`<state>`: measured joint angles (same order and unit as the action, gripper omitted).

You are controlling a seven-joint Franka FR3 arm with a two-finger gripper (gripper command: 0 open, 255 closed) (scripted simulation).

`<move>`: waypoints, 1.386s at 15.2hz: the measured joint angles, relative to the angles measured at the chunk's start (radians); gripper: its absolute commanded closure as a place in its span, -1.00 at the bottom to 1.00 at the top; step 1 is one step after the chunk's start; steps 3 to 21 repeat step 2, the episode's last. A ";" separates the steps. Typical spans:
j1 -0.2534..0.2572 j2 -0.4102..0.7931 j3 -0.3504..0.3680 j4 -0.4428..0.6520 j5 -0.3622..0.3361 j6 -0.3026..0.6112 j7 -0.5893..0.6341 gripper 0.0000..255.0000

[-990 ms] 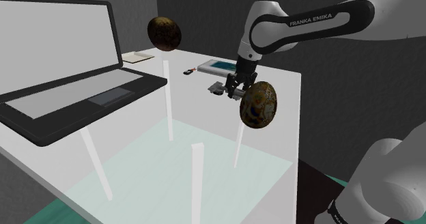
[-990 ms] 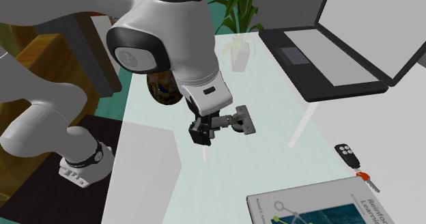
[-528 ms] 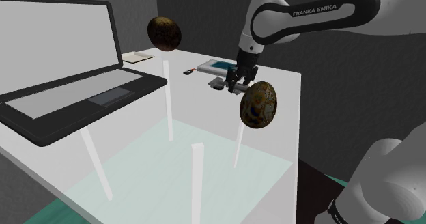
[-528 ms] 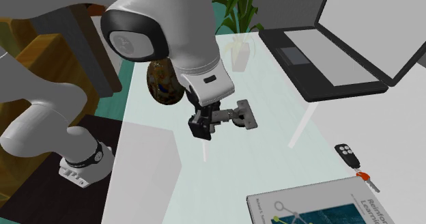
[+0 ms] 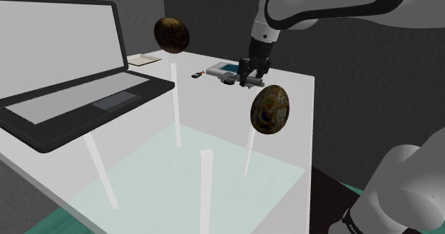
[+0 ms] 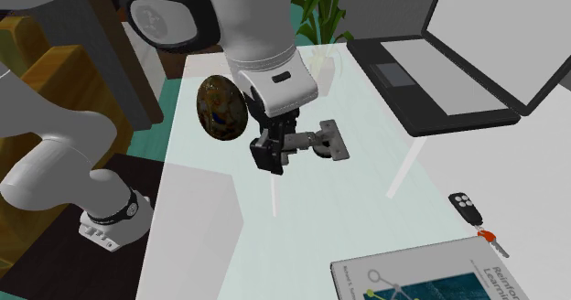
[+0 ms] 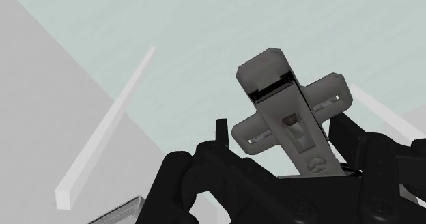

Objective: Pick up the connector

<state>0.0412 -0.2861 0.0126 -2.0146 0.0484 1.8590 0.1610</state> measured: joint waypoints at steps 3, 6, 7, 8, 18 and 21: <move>0.001 0.001 0.001 0.025 0.000 -0.023 0.003 1.00; 0.001 0.001 0.001 0.025 0.000 -0.023 0.003 1.00; 0.001 0.001 0.001 0.025 0.000 -0.023 0.003 1.00; 0.001 0.001 0.001 0.025 0.000 -0.023 0.003 1.00; 0.001 0.001 0.001 0.025 0.000 -0.023 0.003 1.00; 0.001 0.001 0.001 0.025 0.000 -0.023 0.003 1.00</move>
